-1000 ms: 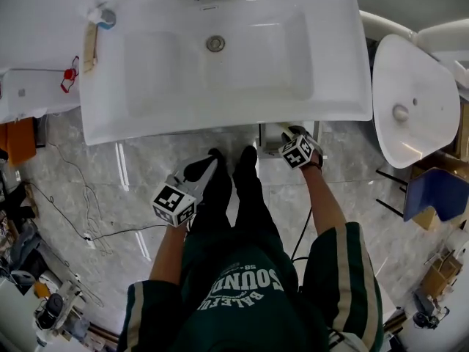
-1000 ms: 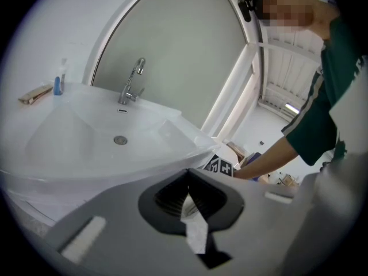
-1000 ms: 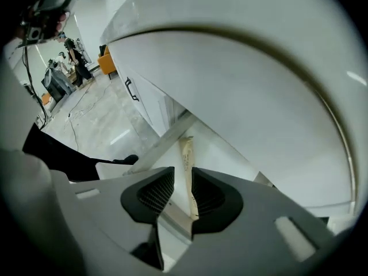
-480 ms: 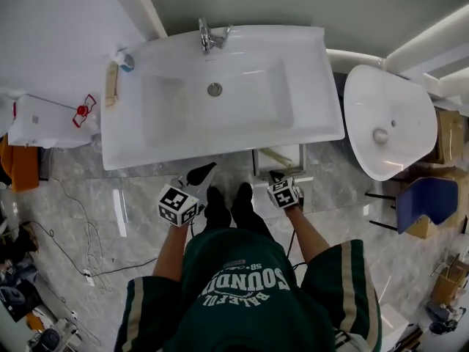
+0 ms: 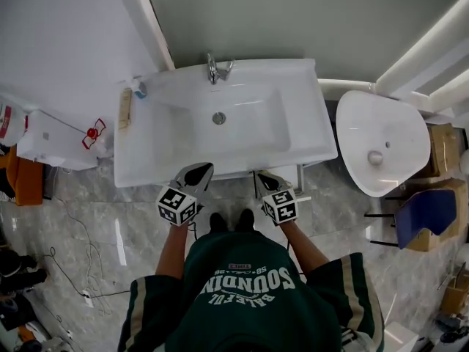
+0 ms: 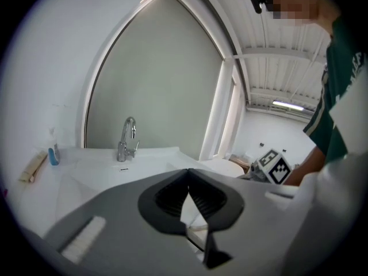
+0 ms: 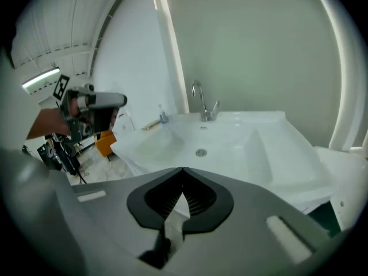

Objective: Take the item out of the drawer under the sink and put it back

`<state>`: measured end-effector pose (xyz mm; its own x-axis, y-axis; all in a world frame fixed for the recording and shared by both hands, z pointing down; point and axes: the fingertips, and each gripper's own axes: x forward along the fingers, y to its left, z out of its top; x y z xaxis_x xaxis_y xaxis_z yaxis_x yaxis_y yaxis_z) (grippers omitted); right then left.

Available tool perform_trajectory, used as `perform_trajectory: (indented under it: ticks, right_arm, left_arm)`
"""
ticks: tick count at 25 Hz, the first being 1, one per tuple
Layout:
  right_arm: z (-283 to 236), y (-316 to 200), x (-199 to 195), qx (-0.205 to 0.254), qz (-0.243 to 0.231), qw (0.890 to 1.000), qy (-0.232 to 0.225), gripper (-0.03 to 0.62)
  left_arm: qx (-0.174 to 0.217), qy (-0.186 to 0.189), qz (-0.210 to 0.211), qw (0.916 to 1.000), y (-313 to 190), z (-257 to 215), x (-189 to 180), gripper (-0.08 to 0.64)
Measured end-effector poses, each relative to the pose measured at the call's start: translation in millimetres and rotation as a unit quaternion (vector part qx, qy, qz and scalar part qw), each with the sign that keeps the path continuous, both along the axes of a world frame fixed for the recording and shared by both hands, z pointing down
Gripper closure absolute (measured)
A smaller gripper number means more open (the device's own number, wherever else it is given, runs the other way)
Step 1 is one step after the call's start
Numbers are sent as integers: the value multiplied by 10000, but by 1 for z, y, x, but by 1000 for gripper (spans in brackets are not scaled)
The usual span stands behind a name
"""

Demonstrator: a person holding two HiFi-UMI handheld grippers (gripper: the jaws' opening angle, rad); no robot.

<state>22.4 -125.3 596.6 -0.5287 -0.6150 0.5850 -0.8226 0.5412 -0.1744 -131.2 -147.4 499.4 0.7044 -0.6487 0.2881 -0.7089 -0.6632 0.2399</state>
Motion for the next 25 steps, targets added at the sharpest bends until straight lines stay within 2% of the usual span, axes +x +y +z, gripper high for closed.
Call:
perform_trajectory:
  ticks: [5,9,13,17,25]
  right_arm:
    - [-93,-46,-17,1100,63,9927,-490,591]
    - [-162,-70,-21,1908,128,9783,-797,591]
    - [-212,-82,-21,2528,170,9628,-939,591]
    - [-233,-84,-20,2760,205,9558,-992,591]
    - [-223,-79,-24,2680,167,9586,-943,591]
  left_arm:
    - [254,70,-264,9993,-19,-21,-23,511]
    - [505,107,-454,9976,-29,-44,-38,511]
    - [772,105,-584,9952,-38,-67,-49,511]
    - [953,95,-644,9933,-40,-81,-55,511]
    - [960,121,-628,9933,-40,-80,-56,511]
